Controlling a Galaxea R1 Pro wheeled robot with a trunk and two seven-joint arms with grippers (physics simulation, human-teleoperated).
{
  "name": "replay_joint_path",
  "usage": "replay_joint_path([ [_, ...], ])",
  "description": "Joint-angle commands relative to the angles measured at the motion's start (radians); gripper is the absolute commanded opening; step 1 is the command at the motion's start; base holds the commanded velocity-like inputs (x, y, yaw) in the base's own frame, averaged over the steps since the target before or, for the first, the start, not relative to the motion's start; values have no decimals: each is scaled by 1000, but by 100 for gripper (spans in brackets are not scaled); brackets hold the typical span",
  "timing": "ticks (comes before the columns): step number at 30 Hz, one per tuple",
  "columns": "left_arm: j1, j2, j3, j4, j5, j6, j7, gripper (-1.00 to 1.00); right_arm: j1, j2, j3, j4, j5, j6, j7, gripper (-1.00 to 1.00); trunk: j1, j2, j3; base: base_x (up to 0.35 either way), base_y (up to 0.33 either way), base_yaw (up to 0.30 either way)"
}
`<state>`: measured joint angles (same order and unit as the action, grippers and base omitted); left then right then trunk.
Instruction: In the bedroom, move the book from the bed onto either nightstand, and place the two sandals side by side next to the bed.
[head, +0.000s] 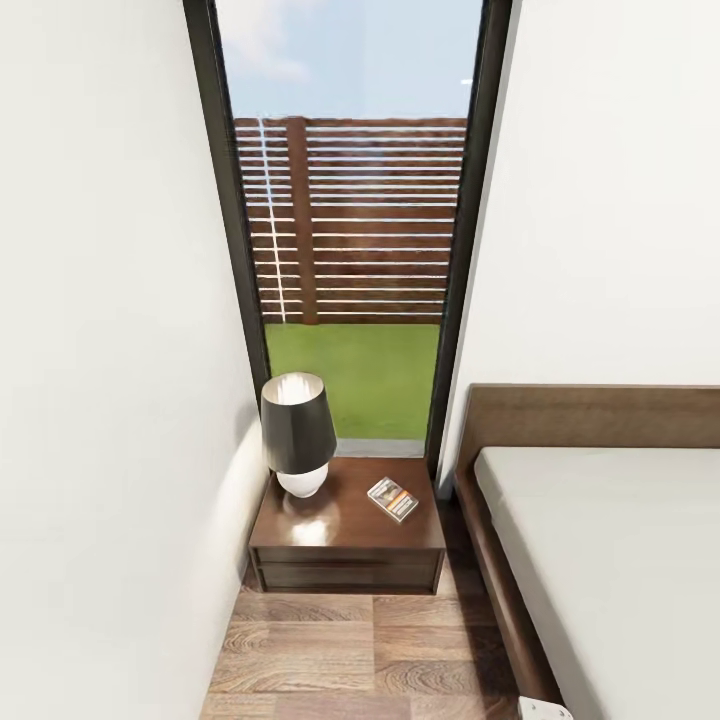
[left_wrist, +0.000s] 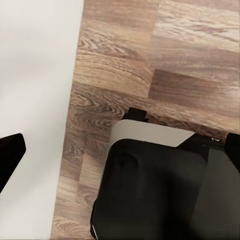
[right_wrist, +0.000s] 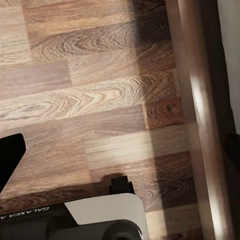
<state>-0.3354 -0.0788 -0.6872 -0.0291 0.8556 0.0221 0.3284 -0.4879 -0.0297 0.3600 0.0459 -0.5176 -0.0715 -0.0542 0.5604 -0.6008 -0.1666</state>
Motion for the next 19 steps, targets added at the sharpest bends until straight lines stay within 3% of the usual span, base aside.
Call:
replay_joint_path([
  [1,6,1,-9,-1,8,0,4,100,-1,1,8,3,-9,-5,1,100,0,-1,-2,0,0,0],
  [8,41,18,-10,-1,8,-6,2,100,-2,1,8,3,-9,-5,1,100,0,-1,-2,0,0,0],
  [19,57,72,-11,-2,4,-8,1,100,-1,1,8,3,-9,-5,1,100,0,-1,-2,0,0,0],
])
